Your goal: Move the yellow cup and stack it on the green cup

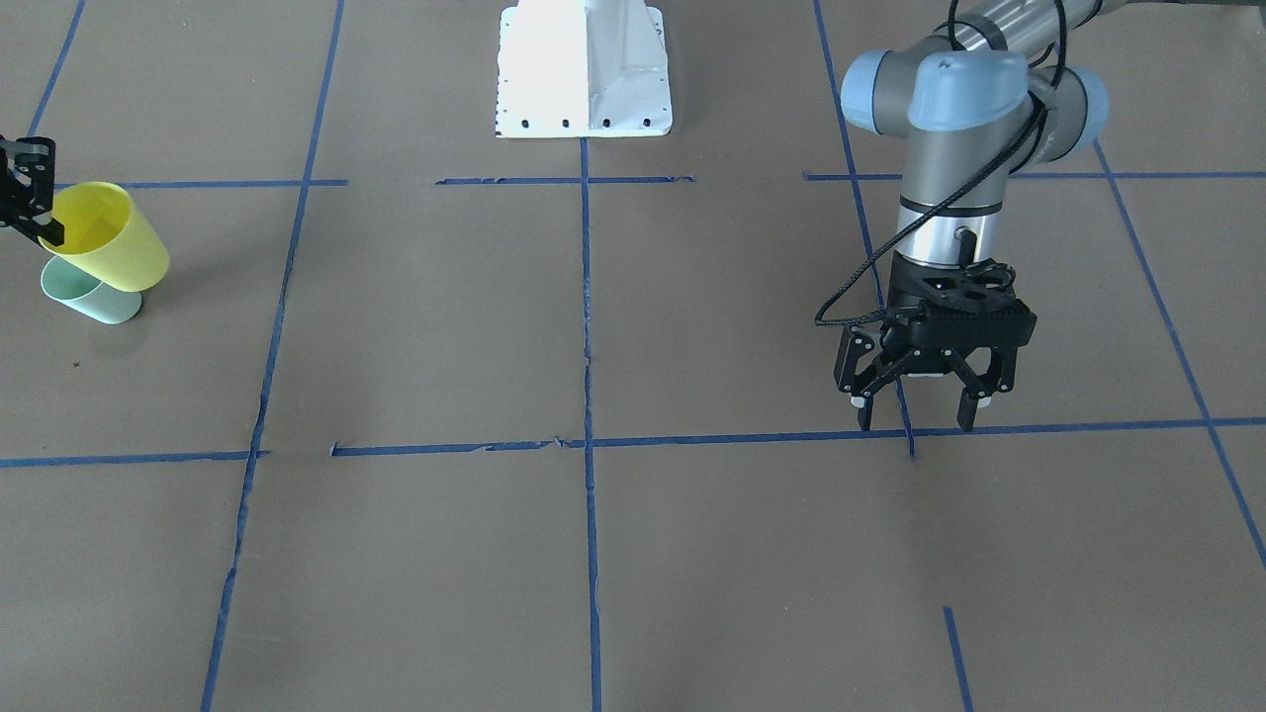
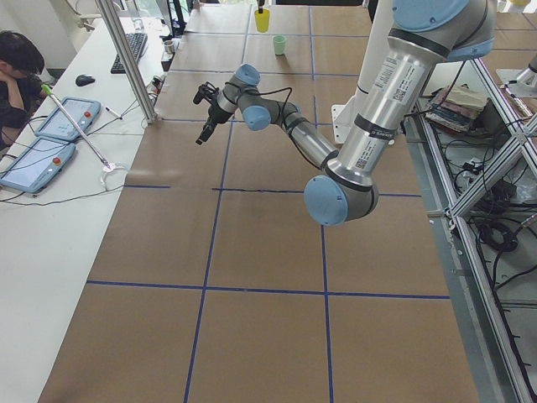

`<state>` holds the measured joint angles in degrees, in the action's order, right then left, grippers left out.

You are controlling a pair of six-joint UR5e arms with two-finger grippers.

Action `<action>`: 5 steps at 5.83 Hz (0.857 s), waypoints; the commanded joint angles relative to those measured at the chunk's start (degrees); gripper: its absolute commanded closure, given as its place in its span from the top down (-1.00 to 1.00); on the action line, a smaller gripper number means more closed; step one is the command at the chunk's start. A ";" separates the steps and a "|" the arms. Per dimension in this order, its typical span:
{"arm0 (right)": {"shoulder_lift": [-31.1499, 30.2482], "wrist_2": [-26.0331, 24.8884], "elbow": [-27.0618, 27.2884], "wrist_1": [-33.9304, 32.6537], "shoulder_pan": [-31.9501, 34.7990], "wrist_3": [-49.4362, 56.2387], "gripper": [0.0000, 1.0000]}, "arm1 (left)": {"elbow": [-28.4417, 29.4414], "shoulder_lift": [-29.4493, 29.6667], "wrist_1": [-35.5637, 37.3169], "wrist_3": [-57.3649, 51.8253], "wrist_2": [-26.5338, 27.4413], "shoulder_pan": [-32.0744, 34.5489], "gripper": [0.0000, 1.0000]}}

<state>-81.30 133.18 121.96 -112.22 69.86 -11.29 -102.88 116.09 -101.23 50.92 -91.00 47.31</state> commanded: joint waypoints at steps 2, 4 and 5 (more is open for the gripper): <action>-13.15 -0.29 -5.38 13.98 1.07 6.63 -1.00 | -11.01 -4.20 11.67 0.41 -6.80 0.42 1.00; -14.05 -0.37 -7.96 16.06 1.07 6.72 -1.00 | -11.81 -4.12 11.67 0.85 -7.96 0.42 1.00; -14.14 -0.29 -7.97 15.80 1.07 6.37 -1.00 | -11.99 -4.20 11.67 0.94 -7.96 0.42 1.00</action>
<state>-95.14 132.85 114.33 -96.51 70.92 -4.68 -114.64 111.94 -89.58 51.76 -98.86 47.72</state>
